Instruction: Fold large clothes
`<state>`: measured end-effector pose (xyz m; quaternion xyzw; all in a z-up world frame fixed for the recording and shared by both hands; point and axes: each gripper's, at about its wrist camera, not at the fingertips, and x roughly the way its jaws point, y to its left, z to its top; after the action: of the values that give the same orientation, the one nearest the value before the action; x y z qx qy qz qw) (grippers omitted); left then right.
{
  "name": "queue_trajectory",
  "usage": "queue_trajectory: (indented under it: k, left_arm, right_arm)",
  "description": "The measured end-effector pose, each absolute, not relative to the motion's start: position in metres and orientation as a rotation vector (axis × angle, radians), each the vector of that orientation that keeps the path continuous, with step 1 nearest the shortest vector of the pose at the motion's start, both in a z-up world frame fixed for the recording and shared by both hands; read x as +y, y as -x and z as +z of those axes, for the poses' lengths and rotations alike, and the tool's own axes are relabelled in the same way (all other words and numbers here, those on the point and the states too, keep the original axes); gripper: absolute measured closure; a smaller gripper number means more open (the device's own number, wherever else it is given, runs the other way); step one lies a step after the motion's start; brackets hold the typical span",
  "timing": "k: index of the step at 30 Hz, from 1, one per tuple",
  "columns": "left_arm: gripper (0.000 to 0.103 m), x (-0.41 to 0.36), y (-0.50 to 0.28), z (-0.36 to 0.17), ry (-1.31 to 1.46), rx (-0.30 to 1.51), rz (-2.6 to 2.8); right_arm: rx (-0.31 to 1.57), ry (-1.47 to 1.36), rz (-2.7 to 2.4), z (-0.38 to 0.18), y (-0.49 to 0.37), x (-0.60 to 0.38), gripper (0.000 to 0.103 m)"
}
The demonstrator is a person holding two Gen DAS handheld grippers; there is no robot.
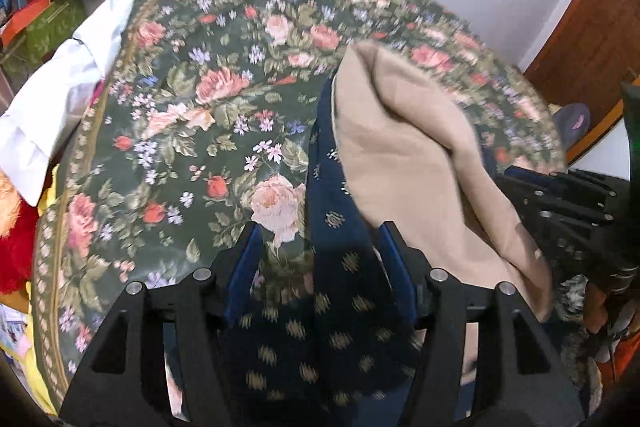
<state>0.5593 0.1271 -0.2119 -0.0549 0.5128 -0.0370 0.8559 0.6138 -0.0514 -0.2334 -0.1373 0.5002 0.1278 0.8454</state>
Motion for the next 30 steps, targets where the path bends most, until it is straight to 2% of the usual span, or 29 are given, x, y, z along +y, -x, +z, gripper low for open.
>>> queue_trajectory:
  k: [1, 3, 4, 5, 9, 15, 18, 21, 22, 23, 24, 26, 28, 30]
  left_arm:
    - [0.044, 0.126, -0.561, -0.217, 0.107, 1.086, -0.071]
    - [0.044, 0.125, -0.568, -0.232, 0.088, 1.105, -0.054]
    - [0.044, 0.125, -0.570, -0.237, 0.087, 1.111, -0.052]
    - [0.044, 0.126, -0.572, -0.244, 0.090, 1.122, -0.050]
    - [0.044, 0.128, -0.572, -0.254, 0.127, 1.109, -0.052]
    - [0.044, 0.137, -0.583, -0.238, 0.185, 1.027, -0.051]
    - [0.044, 0.144, -0.596, -0.235, 0.238, 1.030, -0.030]
    - [0.046, 0.145, -0.609, -0.238, 0.197, 1.029, 0.032]
    - [0.052, 0.144, -0.611, -0.239, 0.173, 1.024, 0.041]
    - [0.061, 0.143, -0.613, -0.239, 0.160, 1.018, 0.030]
    - [0.068, 0.141, -0.613, -0.239, 0.154, 1.013, 0.021]
    - [0.095, 0.132, -0.611, -0.236, 0.109, 1.000, 0.004]
    - [0.096, 0.121, -0.608, -0.231, 0.046, 0.985, 0.008]
    - [0.096, 0.112, -0.598, -0.221, 0.024, 0.966, -0.021]
  right_arm:
    - [1.045, 0.334, 0.253, -0.241, -0.616, -0.050, 0.087]
    - [0.973, 0.386, 0.205, -0.242, -0.611, -0.055, 0.055]
    - [0.925, 0.427, 0.136, -0.241, -0.608, -0.058, 0.019]
    - [0.880, 0.448, 0.104, -0.240, -0.606, -0.064, 0.008]
    - [0.937, 0.295, 0.208, -0.238, -0.609, -0.094, 0.008]
    - [0.947, 0.123, 0.302, -0.223, -0.619, -0.089, 0.009]
    - [0.961, 0.095, 0.346, -0.226, -0.630, -0.067, 0.017]
    - [0.960, 0.098, 0.337, -0.231, -0.635, -0.046, 0.027]
    - [0.951, 0.105, 0.333, -0.231, -0.636, -0.042, 0.037]
    - [0.940, 0.112, 0.338, -0.231, -0.635, -0.038, 0.049]
    - [0.930, 0.111, 0.350, -0.230, -0.634, -0.034, 0.057]
    - [0.928, 0.084, 0.374, -0.227, -0.632, -0.033, 0.080]
    - [0.935, 0.044, 0.401, -0.225, -0.629, -0.035, 0.089]
    - [0.927, 0.022, 0.405, -0.220, -0.624, -0.040, 0.092]
